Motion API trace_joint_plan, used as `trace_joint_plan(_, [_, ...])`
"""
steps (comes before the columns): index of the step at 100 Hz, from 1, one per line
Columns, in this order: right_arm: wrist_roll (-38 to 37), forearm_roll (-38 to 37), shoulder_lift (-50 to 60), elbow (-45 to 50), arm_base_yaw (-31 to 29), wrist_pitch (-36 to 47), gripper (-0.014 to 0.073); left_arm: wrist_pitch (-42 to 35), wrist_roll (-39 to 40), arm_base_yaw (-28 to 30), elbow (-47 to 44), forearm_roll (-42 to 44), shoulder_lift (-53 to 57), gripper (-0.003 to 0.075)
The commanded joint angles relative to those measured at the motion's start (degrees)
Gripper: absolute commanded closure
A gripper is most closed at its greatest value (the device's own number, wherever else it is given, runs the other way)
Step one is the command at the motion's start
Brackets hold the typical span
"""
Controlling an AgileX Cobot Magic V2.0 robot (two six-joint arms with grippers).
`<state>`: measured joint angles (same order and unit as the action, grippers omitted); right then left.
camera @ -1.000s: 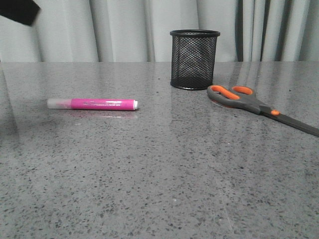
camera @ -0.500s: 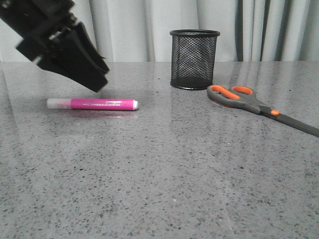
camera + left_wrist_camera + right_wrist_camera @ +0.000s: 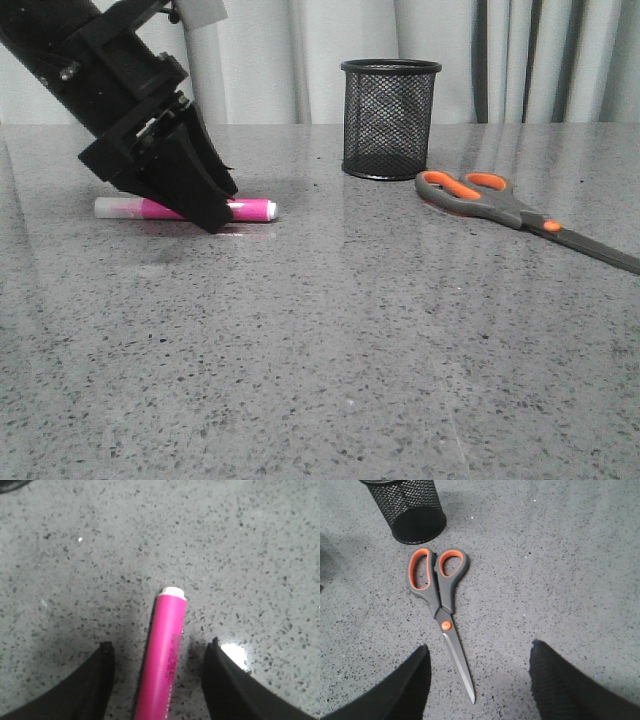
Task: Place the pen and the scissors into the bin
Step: 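Lower the left gripper onto the pink marker and close it, then lift the pink marker with the left gripper over the mesh cup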
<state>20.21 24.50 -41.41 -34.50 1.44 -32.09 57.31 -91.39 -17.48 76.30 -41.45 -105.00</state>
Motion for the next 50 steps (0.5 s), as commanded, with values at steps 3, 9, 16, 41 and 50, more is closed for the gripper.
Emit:
trace_joint_plan(3, [0.7,0.4,-0.2,-2.0,-0.4,3.2,0.0202,-0.2,-0.1,-0.5,1.6,-1.8,2.5,0.04])
trace_joint_plan(9, [0.7,0.4,-0.2,-2.0,-0.4,3.2,0.0202,-0.4,-0.1,-0.5,1.6,-1.1,2.4,0.045])
trace_joint_plan(16, [0.7,0.4,-0.2,-2.0,-0.4,3.2,0.0202,-0.4,-0.1,-0.5,1.6,-0.9,2.4,0.0531])
trace_joint_plan(41, [0.7,0.4,-0.2,-2.0,-0.4,3.2,0.0202,1.0,1.0,-0.5,1.9,-0.9,2.9,0.0739])
trace_joint_plan(50, [0.7,0.4,-0.2,-2.0,-0.4,3.2,0.0202,2.1,2.3,-0.5,3.4,-2.6,4.1,0.0739])
